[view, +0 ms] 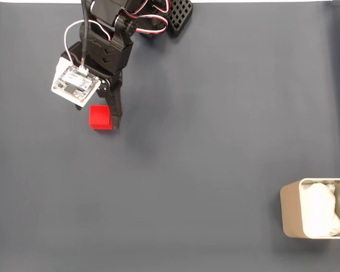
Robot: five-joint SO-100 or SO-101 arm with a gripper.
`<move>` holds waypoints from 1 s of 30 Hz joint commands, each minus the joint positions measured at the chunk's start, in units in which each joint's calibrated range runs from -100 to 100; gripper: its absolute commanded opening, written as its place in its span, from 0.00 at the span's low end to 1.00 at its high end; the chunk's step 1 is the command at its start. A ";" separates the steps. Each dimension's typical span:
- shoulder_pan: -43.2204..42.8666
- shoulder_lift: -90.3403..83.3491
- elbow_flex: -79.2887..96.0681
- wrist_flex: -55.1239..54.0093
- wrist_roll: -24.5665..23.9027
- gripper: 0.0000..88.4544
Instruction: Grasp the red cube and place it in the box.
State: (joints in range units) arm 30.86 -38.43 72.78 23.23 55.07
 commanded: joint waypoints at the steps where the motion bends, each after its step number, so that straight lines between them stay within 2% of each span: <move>1: -0.53 0.56 0.39 -2.49 0.54 0.36; 30: -3.87 3.16 3.04 -5.77 0.73 0.36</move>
State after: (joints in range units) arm 27.67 -34.87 76.13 18.38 56.04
